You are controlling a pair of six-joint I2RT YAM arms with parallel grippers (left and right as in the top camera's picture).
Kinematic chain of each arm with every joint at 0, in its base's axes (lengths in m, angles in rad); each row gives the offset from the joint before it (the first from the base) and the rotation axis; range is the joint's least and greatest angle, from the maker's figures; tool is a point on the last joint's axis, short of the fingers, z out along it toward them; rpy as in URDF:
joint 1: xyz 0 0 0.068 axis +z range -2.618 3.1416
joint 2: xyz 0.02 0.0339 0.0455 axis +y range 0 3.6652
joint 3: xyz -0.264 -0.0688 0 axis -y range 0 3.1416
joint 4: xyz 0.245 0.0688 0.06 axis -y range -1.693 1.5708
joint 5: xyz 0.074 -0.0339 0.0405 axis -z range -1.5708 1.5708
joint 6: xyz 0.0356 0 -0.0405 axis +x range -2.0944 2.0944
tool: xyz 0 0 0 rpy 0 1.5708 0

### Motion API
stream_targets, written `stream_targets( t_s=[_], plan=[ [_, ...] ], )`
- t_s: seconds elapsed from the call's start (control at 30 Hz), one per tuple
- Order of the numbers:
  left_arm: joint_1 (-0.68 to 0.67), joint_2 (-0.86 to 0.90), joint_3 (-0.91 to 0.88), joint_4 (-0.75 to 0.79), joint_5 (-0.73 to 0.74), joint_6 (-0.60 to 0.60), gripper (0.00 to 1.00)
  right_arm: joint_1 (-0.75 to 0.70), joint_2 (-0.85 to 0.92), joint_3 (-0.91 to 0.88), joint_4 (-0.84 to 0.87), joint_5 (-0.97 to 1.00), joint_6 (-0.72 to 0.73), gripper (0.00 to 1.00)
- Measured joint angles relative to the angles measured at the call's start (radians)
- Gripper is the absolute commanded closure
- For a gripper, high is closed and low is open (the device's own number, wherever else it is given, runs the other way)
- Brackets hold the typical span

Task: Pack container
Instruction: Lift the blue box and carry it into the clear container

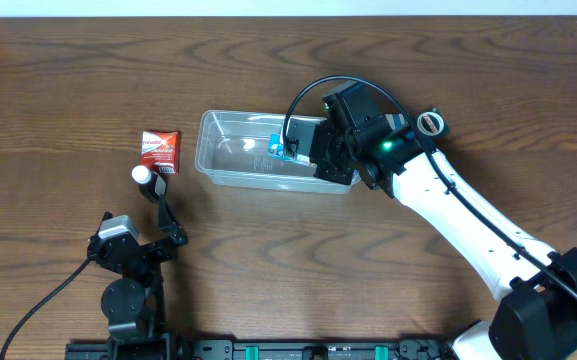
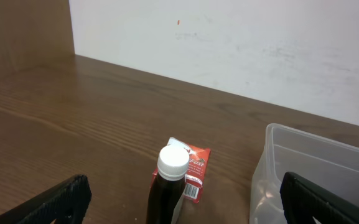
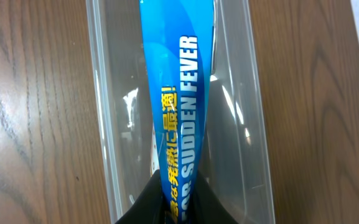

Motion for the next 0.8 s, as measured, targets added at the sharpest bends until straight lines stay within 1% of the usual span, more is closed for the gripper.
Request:
stream_targets(
  t_s=[0.5,0.67,0.8],
  plan=[
    [0.0,0.0,0.0,0.0,0.0,0.0,0.02,-0.014,0.0,0.002,-0.083,0.02,-0.041,0.92],
    [0.0,0.0,0.0,0.0,0.0,0.0,0.02,-0.024,0.002,0.046,-0.183,0.023,-0.064,0.93],
    [0.0,0.0,0.0,0.0,0.0,0.0,0.02,-0.045,0.002,0.093,-0.224,0.022,-0.072,0.92]
  ],
)
